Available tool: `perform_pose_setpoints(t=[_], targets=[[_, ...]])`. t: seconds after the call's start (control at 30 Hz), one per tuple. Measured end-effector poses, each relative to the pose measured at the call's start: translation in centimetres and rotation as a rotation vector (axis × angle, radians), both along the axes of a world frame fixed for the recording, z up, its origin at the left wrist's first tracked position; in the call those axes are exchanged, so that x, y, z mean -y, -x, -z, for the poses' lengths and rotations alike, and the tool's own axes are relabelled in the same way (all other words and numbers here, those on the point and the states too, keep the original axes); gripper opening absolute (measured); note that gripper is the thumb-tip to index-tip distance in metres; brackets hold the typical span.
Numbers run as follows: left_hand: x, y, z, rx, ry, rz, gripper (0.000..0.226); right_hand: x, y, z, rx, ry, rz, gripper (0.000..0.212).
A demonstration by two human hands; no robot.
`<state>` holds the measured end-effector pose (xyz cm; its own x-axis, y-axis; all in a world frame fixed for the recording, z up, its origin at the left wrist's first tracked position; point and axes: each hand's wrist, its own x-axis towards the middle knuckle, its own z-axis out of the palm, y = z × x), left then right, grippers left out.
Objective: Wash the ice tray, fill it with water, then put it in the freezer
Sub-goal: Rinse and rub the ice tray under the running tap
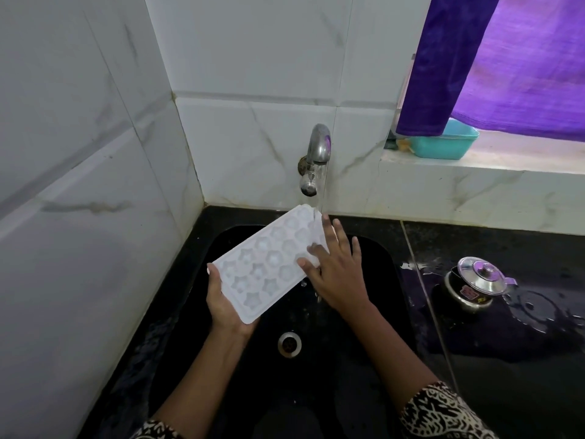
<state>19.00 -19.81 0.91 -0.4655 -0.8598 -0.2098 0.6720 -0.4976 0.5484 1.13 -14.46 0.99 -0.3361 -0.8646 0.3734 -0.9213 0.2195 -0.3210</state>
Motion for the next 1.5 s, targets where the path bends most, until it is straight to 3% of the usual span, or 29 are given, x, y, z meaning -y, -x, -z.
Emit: perform_pose_setpoints(t=[0.1, 0.3, 0.4, 0.57, 0.7, 0.87, 1.0, 1.17, 1.3, 1.5], targets=[[0.6, -0.2, -0.3, 0.026, 0.011, -0.023, 0.074, -0.4, 0.0, 0.4, 0.066, -0.068, -0.027, 0.067], [0.3, 0.4, -0.5, 0.019, 0.007, -0.007, 0.072, 0.3, 1.1, 0.1, -0.008, 0.021, -0.005, 0.053], [0.9, 0.3, -0.7, 0.023, 0.015, -0.016, 0.072, 0.1, 0.8, 0.7, 0.007, -0.017, -0.044, 0.059], [0.6, 0.5, -0.1, 0.011, -0.004, -0.006, 0.073, 0.1, 1.6, 0.6, -0.041, 0.026, 0.010, 0.049], [0.9, 0.3, -0.6, 0.011, 0.013, -0.012, 0.072, -0.2, 0.3, 1.3, 0.014, -0.022, -0.025, 0.062], [0.5, 0.3, -0.2, 0.005, 0.035, 0.020, 0.073, -0.1, 1.4, 0.8, -0.020, 0.047, 0.029, 0.050], [0.8, 0.3, -0.8, 0.001, 0.019, 0.007, 0.072, -0.1, 0.0, 1.1, -0.036, 0.005, -0.020, 0.061], [0.5, 0.0, 0.1, 0.011, 0.024, 0.032, 0.073, 0.0, 1.4, 0.9, -0.028, 0.057, 0.022, 0.049], [0.5, 0.2, 0.0, 0.006, -0.007, 0.008, 0.073, 0.1, 0.1, 1.4, -0.056, -0.013, -0.028, 0.066], [0.5, 0.1, 1.0, 0.042, -0.004, 0.034, 0.077, 0.1, 1.0, 1.3, -0.047, 0.027, 0.041, 0.051]])
